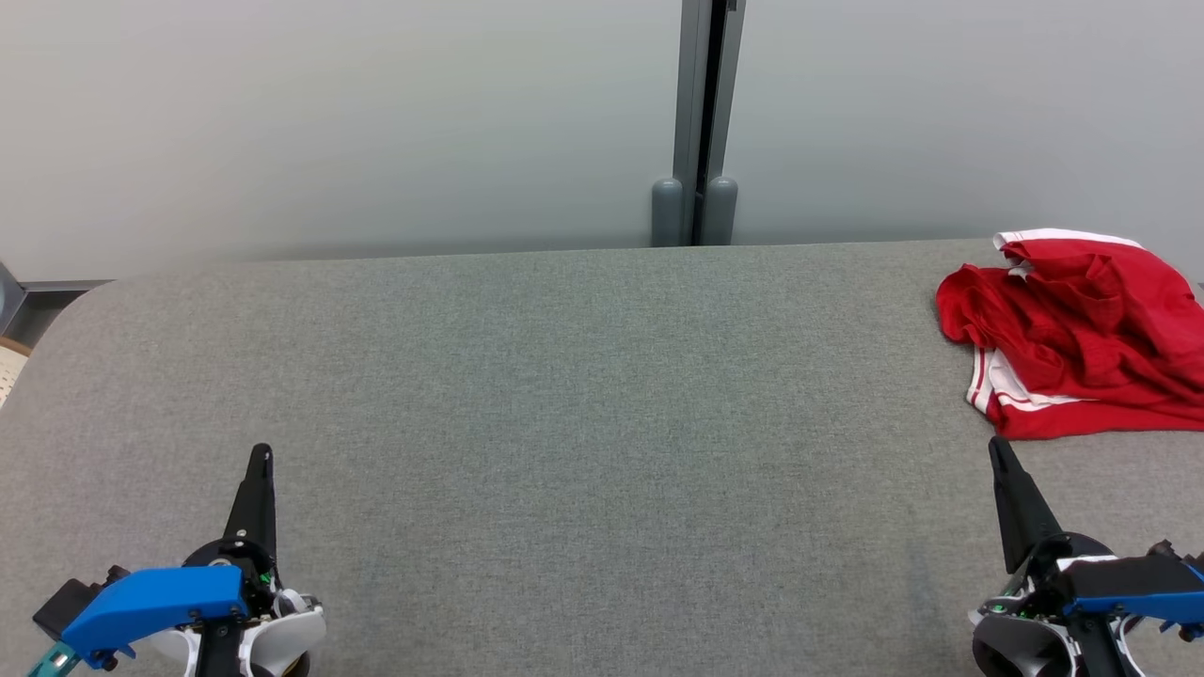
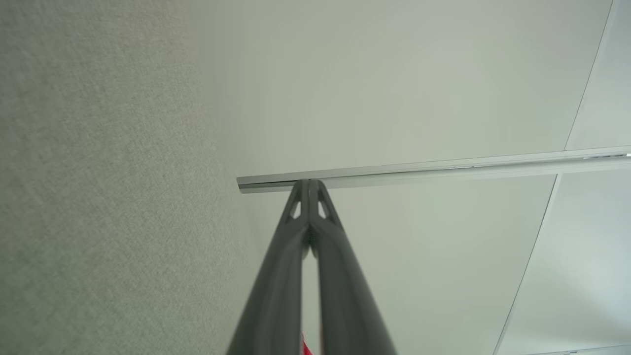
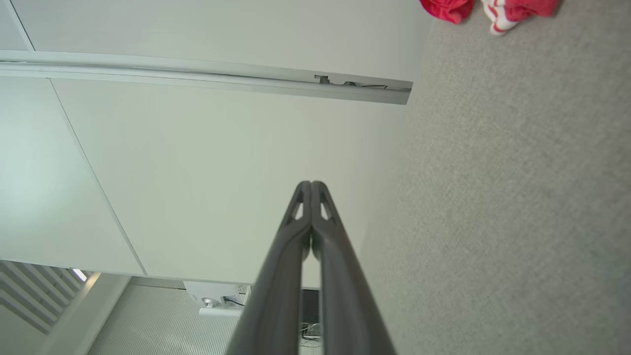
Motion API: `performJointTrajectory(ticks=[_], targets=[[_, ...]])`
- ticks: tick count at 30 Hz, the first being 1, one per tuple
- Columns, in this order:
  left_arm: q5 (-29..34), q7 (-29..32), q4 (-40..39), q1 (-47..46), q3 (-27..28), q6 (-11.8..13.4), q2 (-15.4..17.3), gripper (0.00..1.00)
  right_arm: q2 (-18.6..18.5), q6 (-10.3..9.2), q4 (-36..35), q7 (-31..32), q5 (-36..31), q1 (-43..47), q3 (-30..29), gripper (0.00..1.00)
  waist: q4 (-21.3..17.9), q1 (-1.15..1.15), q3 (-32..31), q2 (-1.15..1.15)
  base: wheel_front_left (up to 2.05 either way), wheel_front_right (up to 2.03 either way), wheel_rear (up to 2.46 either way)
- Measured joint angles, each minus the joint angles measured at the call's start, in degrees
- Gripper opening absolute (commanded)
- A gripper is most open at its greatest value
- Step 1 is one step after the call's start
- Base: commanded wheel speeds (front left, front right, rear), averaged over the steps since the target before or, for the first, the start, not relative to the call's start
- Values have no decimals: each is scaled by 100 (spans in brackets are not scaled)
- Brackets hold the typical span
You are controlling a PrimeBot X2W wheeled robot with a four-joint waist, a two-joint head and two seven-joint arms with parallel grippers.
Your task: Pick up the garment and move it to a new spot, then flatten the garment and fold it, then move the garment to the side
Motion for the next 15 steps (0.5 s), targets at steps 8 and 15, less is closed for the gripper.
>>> performJointTrajectory(ticks=[8, 15], targets=[[-327, 81, -16, -32, 18, -1, 1, 0, 1, 1, 2, 98, 309, -35, -33, 0, -5, 0, 0, 0, 0, 0, 0], [-457, 103, -22, -53, 26, -3, 2, 0, 2, 1, 4, 124, 420, -41, -53, 0, -7, 0, 0, 0, 0, 0, 0]])
